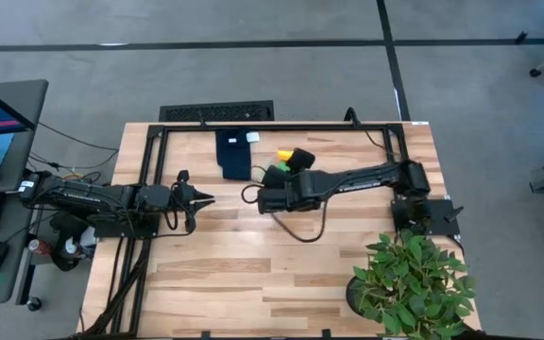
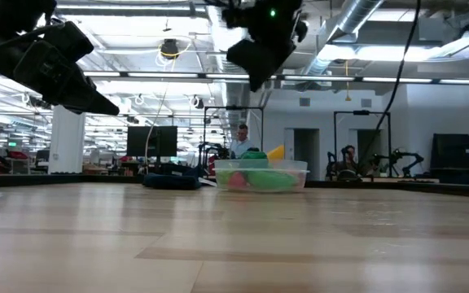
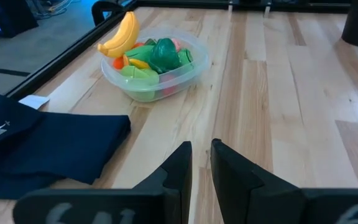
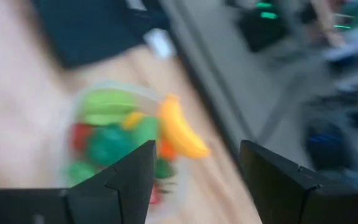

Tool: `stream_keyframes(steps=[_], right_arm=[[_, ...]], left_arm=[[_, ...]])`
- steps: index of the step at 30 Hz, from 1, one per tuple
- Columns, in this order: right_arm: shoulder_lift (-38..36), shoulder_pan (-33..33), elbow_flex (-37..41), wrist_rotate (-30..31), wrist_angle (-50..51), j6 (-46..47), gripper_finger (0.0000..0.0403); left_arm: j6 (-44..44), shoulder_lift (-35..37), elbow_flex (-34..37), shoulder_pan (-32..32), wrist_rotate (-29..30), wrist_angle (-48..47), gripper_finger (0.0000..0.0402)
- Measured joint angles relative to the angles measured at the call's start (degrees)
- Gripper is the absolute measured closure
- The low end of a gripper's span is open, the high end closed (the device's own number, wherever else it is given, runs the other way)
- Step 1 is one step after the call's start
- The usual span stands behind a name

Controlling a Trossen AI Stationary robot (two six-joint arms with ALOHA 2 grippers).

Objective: Pick and placing Produce into tupperware
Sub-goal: Return to Home Position

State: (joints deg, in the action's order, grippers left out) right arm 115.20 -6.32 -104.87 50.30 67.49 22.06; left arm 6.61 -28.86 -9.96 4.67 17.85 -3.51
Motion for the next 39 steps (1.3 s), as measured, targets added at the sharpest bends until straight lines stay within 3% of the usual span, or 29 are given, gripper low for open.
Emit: stream_keyframes(steps=[5,10,20,27,28,30,33,39], right_arm=[[-5.3,-0.8,4.8,-14.7,-16.4,-12.8,0.0177],[-9.6,-2.0,7.4,-25.9,-25.3,-22.2,0.0177],[-18.8,-5.2,10.1,-25.0,-28.2,-28.0,0.0177],[-28.3,-4.2,10.1,-22.7,-24.0,-30.7,0.0177],[-30.1,-3.8,10.1,-21.8,-21.8,-30.4,0.0177],[-33.3,-3.0,10.1,-21.1,-19.2,-21.1,0.0177],[-37.8,-2.1,10.0,-27.7,-15.4,-15.8,0.0177],[-41.1,-4.0,10.0,-41.5,-19.9,-26.5,0.0177]], left_arm=[[0.1,0.0,0.0,0.0,0.2,0.0,0.0352],[0.1,0.0,0.0,0.0,0.7,0.1,0.0352],[-11.8,0.0,0.0,0.0,6.0,-1.3,0.0352],[-12.9,0.0,0.0,0.0,6.9,-0.7,0.0352],[-12.9,0.0,0.0,0.0,6.9,0.2,0.0352],[-13.5,0.0,0.0,0.0,6.9,2.9,0.0352],[-14.0,0.0,0.0,0.0,6.9,8.0,0.0352],[-22.6,0.0,0.0,0.0,6.5,22.1,0.0352]])
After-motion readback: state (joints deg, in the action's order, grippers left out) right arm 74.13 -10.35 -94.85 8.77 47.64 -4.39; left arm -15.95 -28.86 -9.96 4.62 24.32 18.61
